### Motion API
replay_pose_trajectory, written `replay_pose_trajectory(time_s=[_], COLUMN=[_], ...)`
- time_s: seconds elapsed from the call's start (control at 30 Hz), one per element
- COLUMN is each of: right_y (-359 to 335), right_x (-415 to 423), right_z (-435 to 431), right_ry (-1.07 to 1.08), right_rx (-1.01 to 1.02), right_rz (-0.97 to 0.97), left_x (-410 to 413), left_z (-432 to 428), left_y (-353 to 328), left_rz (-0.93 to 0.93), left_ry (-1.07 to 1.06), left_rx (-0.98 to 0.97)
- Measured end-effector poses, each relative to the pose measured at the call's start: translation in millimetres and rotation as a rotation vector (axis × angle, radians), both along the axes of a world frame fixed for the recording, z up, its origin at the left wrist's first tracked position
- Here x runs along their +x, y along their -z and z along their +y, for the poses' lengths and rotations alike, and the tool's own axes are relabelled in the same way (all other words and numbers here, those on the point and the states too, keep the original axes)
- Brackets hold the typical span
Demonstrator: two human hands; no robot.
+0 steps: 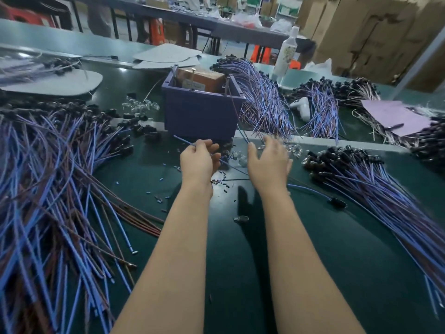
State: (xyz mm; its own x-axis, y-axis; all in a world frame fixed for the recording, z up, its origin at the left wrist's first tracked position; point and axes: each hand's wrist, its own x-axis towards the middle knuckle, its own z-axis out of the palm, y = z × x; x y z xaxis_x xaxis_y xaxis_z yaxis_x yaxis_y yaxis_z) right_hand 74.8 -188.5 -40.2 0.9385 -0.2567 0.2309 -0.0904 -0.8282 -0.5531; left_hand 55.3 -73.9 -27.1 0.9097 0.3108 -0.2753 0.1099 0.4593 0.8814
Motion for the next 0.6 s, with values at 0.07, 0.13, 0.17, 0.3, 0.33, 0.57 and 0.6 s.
replay_pose_trajectory(time_s=[0.07,0.13,0.17,0.3,0.33,0.57,0.6], right_y=[4.4,6.8,7.6,4.4,2.5,-7.5,-7.9], right_x=[4.3,7.0,7.3,-4.0,-7.8,-26.6,-28.0], right_z=[3.7,8.7,10.5,8.6,6.0,-4.0,-1.2], right_ry=[-0.045,-0.057,-0.048,-0.079,-0.134,-0.296,-0.308], right_rx=[-0.019,-0.031,-0.034,0.018,0.041,0.057,0.091], right_rz=[0.084,0.107,0.077,-0.073,-0.056,0.089,0.063], left_x=[1.1,2.4,3.1,5.2,5.5,5.2,4.9], left_z=[-1.8,-3.2,-3.1,-2.3,-3.1,-5.9,-5.9], left_y=[2.5,4.0,4.9,6.5,6.0,5.6,5.9], left_rz=[0.015,0.024,0.031,0.021,-0.002,-0.169,-0.189], left_ry=[-0.008,-0.013,-0.016,-0.001,0.016,0.048,0.039], left_rx=[0.044,0.092,0.099,0.083,0.086,0.148,0.152])
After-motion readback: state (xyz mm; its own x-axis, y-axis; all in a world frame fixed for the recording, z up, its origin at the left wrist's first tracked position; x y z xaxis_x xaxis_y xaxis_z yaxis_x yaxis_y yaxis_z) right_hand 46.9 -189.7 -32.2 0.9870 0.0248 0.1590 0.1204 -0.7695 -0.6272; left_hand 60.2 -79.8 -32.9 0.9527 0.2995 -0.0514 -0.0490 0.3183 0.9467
